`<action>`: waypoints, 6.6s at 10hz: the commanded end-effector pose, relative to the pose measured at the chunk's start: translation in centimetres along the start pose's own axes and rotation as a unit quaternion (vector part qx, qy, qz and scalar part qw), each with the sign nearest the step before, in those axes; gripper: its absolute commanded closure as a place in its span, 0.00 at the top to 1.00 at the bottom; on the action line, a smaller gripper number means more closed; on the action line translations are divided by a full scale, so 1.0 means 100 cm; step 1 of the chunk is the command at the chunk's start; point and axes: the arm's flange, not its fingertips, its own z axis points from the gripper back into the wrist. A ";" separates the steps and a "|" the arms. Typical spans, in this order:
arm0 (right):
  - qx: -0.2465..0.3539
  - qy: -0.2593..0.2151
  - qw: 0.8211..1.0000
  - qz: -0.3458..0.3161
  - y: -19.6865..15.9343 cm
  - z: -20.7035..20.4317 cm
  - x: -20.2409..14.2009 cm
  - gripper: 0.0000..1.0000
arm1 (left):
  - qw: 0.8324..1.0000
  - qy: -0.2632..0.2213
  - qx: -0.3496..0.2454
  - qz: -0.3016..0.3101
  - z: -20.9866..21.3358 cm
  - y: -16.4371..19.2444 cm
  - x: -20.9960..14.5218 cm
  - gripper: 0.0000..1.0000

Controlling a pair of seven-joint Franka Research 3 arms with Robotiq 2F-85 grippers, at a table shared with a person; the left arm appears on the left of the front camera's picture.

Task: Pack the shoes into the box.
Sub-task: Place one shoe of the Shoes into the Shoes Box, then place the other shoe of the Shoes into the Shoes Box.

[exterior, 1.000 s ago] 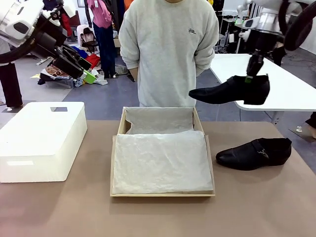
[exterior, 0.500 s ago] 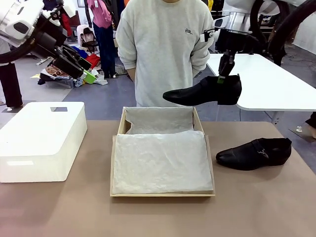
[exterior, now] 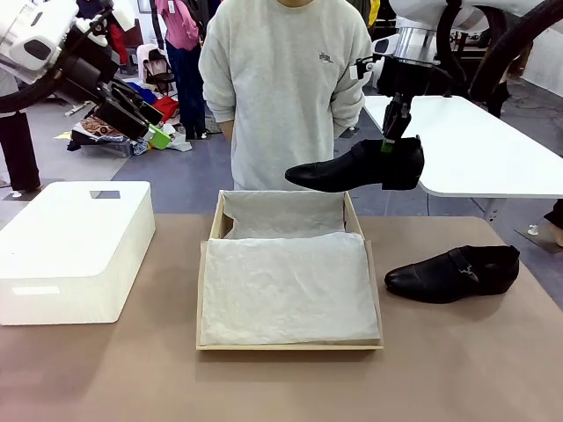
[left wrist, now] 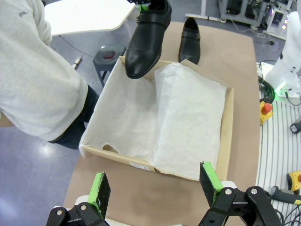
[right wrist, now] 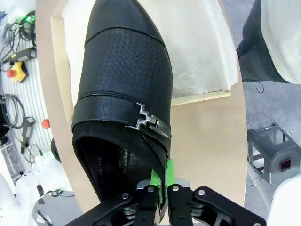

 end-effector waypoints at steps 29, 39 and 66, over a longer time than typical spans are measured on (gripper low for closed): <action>0.005 0.015 1.000 0.006 -0.045 -0.179 0.128 0.00 | 1.000 -0.010 -0.004 -0.001 0.001 0.001 0.000 1.00; 0.028 0.003 0.999 0.024 -0.030 -0.161 0.117 1.00 | 1.000 -0.010 -0.004 -0.001 0.001 0.001 0.000 1.00; -0.099 0.063 0.993 0.004 0.039 -0.063 -0.099 1.00 | 1.000 -0.010 -0.004 -0.001 0.001 0.001 0.000 1.00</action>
